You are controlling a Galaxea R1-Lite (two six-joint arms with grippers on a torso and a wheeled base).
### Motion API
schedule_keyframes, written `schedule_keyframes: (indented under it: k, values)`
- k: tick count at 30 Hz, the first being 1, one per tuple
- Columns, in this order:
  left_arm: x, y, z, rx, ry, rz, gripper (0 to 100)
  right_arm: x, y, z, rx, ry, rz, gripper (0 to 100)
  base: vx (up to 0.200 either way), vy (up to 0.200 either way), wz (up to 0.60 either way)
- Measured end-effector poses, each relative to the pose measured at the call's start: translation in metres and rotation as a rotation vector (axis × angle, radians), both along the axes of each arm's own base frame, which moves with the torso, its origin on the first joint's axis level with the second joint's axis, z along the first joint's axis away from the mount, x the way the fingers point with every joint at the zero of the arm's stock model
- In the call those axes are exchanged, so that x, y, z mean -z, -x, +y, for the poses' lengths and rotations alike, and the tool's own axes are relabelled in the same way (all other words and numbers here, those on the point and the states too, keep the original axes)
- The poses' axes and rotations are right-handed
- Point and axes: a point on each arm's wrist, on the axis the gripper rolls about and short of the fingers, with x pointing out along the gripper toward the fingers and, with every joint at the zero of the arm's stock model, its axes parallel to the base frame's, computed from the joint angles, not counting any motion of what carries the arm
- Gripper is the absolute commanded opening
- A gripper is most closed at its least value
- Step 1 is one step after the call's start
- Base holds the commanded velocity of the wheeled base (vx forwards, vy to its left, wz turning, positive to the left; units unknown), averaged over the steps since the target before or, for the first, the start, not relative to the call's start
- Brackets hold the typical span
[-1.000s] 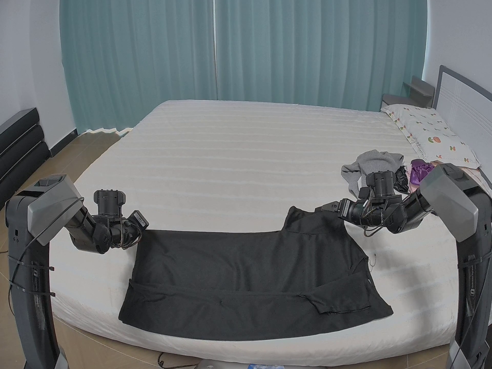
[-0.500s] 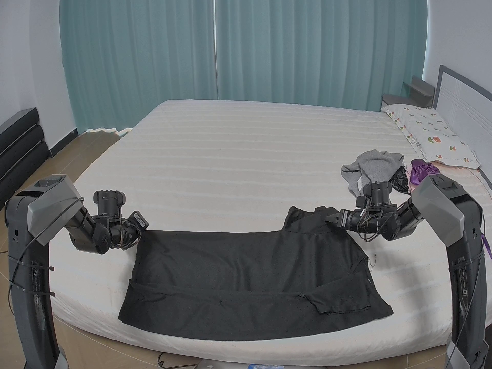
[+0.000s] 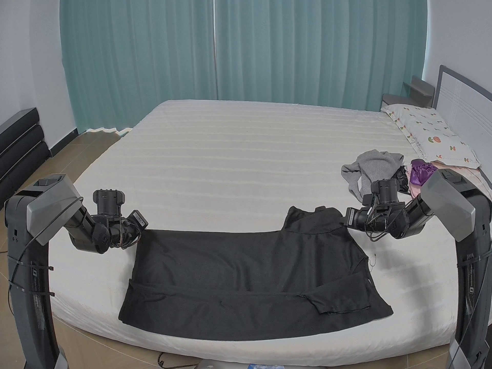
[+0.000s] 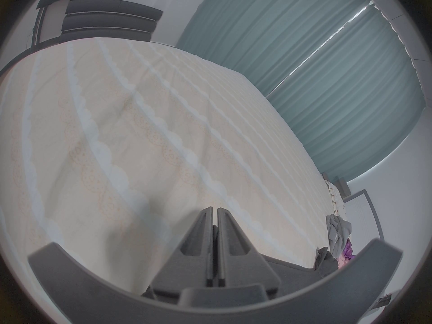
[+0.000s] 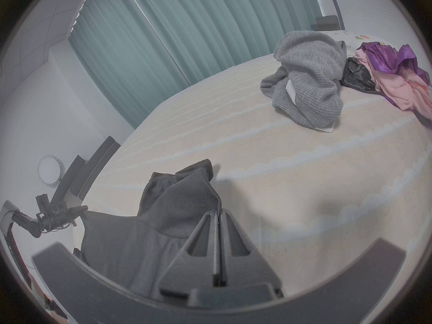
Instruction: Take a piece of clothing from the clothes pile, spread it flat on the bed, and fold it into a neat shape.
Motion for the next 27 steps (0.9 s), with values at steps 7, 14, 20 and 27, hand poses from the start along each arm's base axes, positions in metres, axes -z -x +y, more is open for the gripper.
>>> schedule_keyframes:
  k: [7,14,20,27]
  values:
    - [-0.012,0.002,0.004,-0.012,-0.001,-0.021,0,-0.014,0.013,-0.002,-0.009,-0.033,0.001,0,0.0,0.0,0.0]
    - [-0.027,0.005,0.012,-0.043,0.017,-0.051,0,-0.034,0.015,-0.006,0.049,-0.109,-0.065,0,0.0,0.0,0.0]
    - [-0.037,0.007,0.014,-0.05,0.021,-0.073,0,-0.039,0.019,-0.009,0.067,-0.133,-0.101,0,0.0,0.0,0.0]
    - [-0.041,0.011,0.012,-0.051,0.018,-0.077,0,-0.041,0.022,-0.013,0.087,-0.149,-0.091,0,0.0,0.0,0.0]
